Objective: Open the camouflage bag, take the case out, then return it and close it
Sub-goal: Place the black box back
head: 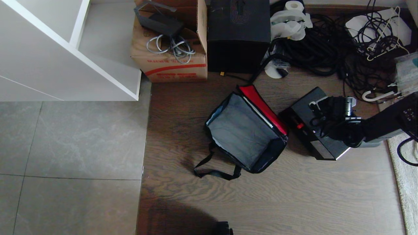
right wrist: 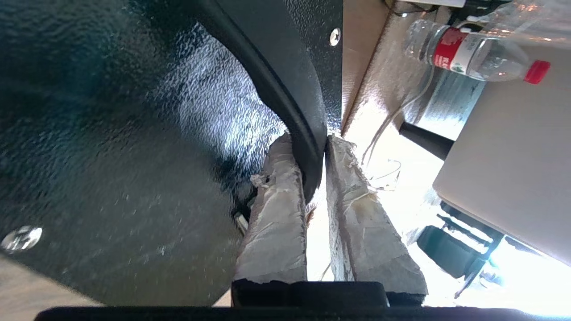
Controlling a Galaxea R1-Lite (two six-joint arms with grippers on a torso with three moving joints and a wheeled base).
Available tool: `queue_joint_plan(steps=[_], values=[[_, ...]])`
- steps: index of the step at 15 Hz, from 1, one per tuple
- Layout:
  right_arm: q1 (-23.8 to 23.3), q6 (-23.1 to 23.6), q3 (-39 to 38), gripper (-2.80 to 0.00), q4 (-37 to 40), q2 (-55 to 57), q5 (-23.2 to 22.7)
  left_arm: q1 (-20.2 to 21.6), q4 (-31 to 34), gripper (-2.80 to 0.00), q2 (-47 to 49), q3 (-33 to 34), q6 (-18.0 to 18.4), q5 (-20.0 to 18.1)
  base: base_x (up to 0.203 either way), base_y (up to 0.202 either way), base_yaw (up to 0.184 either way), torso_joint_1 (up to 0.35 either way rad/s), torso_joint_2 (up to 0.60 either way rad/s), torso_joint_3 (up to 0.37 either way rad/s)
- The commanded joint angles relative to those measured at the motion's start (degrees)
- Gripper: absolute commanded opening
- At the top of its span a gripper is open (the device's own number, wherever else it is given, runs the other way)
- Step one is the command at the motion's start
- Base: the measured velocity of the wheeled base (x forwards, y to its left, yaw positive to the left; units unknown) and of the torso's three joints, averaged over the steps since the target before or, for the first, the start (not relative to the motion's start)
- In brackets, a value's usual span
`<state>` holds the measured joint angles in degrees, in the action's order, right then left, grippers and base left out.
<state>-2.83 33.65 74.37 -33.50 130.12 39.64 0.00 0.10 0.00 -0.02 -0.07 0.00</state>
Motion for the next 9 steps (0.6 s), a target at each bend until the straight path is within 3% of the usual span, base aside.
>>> queue_joint_plan(steps=[1,9], values=[[-0.3,0.1,0.0,0.0,2.3,2.0,-1.8,0.0,0.0,-2.8,0.0,0.0,0.0,0.0,0.0,0.0,0.0,0.0,0.0,0.0],[4.5,0.4,-0.4,0.0,3.2,-0.7,-2.8,0.0,0.0,-2.8,0.0,0.0,0.0,0.0,0.0,0.0,0.0,0.0,0.0,0.0]])
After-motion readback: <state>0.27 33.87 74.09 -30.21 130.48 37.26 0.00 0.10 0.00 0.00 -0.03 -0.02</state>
